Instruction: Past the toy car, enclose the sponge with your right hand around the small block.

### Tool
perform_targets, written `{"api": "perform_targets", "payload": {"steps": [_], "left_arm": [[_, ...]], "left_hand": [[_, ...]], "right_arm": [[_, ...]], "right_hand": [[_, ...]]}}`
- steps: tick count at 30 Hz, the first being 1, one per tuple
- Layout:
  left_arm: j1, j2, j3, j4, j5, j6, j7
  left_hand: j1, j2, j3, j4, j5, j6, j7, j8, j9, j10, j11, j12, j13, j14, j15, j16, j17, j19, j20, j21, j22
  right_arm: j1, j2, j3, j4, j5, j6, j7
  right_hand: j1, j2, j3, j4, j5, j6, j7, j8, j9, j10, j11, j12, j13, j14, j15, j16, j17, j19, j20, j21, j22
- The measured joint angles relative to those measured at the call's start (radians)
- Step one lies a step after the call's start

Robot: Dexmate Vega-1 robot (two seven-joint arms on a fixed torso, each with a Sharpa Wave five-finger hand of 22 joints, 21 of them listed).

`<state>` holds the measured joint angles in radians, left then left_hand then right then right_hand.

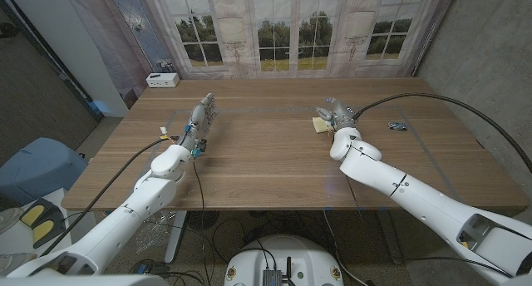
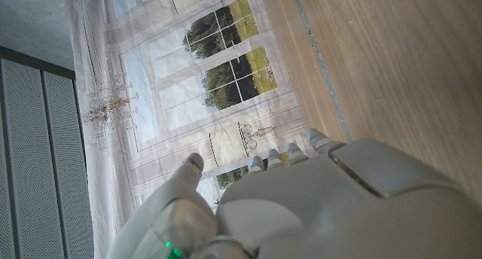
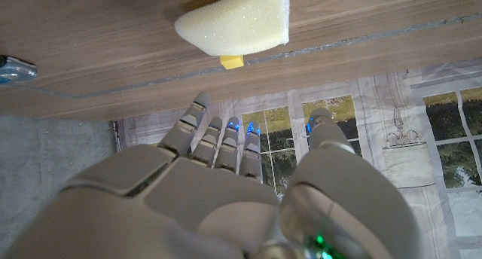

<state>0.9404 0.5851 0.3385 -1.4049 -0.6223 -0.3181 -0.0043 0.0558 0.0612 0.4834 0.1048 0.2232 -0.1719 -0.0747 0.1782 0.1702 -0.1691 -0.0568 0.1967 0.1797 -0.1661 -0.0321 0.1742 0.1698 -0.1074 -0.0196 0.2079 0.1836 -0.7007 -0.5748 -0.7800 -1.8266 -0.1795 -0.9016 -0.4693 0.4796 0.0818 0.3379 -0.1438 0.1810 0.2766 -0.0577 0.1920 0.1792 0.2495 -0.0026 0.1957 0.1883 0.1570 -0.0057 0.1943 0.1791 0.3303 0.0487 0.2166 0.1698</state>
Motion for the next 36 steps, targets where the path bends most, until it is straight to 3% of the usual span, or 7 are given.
{"api": "perform_targets", "payload": {"steps": [1, 6, 8, 15, 16, 18, 36], "left_arm": [[0.0, 0.0, 0.0, -0.001, 0.0, 0.0, 0.0], [0.002, 0.001, -0.002, -0.004, 0.0, 0.0, 0.0], [0.003, 0.001, -0.002, -0.004, 0.0, 0.0, 0.008], [0.004, 0.002, -0.003, -0.007, 0.0, 0.0, 0.008], [0.004, 0.002, -0.003, -0.007, 0.0, 0.0, 0.011], [0.005, 0.003, -0.004, -0.007, 0.001, 0.0, 0.011], [0.003, 0.005, -0.006, -0.005, 0.001, 0.004, 0.014]], "left_hand": [[0.0, 0.0, 0.0, 0.0, 0.0, 0.0, 0.0, 0.0, 0.0, 0.0, 0.0, 0.0, 0.0, 0.0, 0.0, 0.0, 0.0, 0.0, 0.0, 0.0, 0.0], [0.0, 0.0, 0.0, 0.0, 0.0, 0.0, 0.0, 0.0, 0.0, 0.0, 0.0, 0.0, 0.0, 0.0, 0.0, 0.0, 0.0, 0.0, 0.0, 0.0, 0.0], [0.0, 0.0, 0.0, 0.0, 0.0, 0.0, 0.0, 0.0, 0.0, 0.0, 0.0, 0.0, 0.0, 0.0, 0.0, 0.0, 0.0, 0.0, 0.0, 0.0, 0.0], [0.0, 0.0, -0.003, -0.003, 0.0, 0.0, 0.0, 0.0, 0.0, 0.0, 0.0, 0.0, 0.0, 0.0, 0.0, 0.0, 0.0, 0.0, 0.0, 0.0, 0.0], [0.0, 0.0, -0.004, -0.004, 0.0, 0.0, 0.0, 0.0, 0.0, 0.0, 0.0, 0.0, 0.0, 0.0, 0.0, 0.0, 0.0, 0.0, 0.0, 0.0, 0.0], [0.0, 0.0, -0.004, -0.004, 0.0, 0.0, 0.0, 0.0, 0.0, 0.0, 0.0, 0.0, 0.0, 0.0, 0.0, 0.0, 0.0, 0.0, 0.0, 0.0, 0.0], [0.0, 0.0, -0.004, -0.004, 0.0, 0.0, 0.0, 0.0, 0.0, 0.0, 0.0, 0.0, 0.0, 0.0, 0.0, 0.0, 0.0, 0.0, 0.0, 0.0, 0.0]], "right_arm": [[0.025, 0.016, -0.031, 0.014, -0.005, -0.011, 0.001], [0.025, 0.016, -0.031, 0.014, -0.032, -0.071, 0.006], [0.063, 0.044, -0.078, 0.043, -0.04, -0.096, 0.008], [0.063, 0.044, -0.078, 0.043, -0.062, -0.165, 0.017], [0.102, 0.07, -0.125, 0.078, -0.062, -0.166, 0.018], [0.114, 0.078, -0.137, 0.09, -0.065, -0.178, 0.02], [0.181, 0.124, -0.207, 0.184, -0.068, -0.253, 0.035]], "right_hand": [[0.0, 0.0, 0.0, 0.0, 0.0, 0.0, 0.0, 0.0, 0.0, -0.001, -0.001, 0.0, 0.0, 0.0, 0.0, 0.0, 0.0, 0.0, 0.0, 0.0, 0.0], [0.001, -0.017, -0.006, -0.006, 0.0, -0.008, -0.007, -0.004, 0.0, -0.012, -0.005, -0.004, 0.0, -0.008, 0.001, -0.001, 0.0, 0.0, 0.011, -0.008, 0.0], [0.0, -0.023, -0.008, -0.008, 0.0, -0.016, -0.008, -0.004, 0.0, -0.016, -0.008, -0.007, 0.0, -0.013, -0.002, -0.006, 0.0, -0.005, 0.016, -0.008, 0.0], [0.006, -0.038, -0.018, -0.012, 0.0, -0.031, -0.012, -0.004, 0.005, -0.036, -0.01, -0.011, 0.0, -0.024, -0.002, -0.006, 0.0, -0.009, 0.031, -0.013, 0.0], [0.006, -0.038, -0.02, -0.012, 0.0, -0.032, -0.014, -0.004, 0.005, -0.039, -0.01, -0.011, 0.0, -0.024, -0.002, -0.006, 0.0, -0.008, 0.035, -0.013, 0.0], [0.01, -0.042, -0.02, -0.012, 0.0, -0.036, -0.018, -0.008, 0.005, -0.039, -0.01, -0.011, 0.0, -0.026, 0.001, -0.006, 0.0, -0.005, 0.038, -0.013, 0.0], [0.023, -0.055, -0.024, -0.016, 0.005, -0.049, -0.019, -0.011, 0.005, -0.059, -0.023, -0.011, 0.0, -0.036, 0.0, -0.01, 0.0, -0.009, 0.044, -0.017, 0.0]]}}
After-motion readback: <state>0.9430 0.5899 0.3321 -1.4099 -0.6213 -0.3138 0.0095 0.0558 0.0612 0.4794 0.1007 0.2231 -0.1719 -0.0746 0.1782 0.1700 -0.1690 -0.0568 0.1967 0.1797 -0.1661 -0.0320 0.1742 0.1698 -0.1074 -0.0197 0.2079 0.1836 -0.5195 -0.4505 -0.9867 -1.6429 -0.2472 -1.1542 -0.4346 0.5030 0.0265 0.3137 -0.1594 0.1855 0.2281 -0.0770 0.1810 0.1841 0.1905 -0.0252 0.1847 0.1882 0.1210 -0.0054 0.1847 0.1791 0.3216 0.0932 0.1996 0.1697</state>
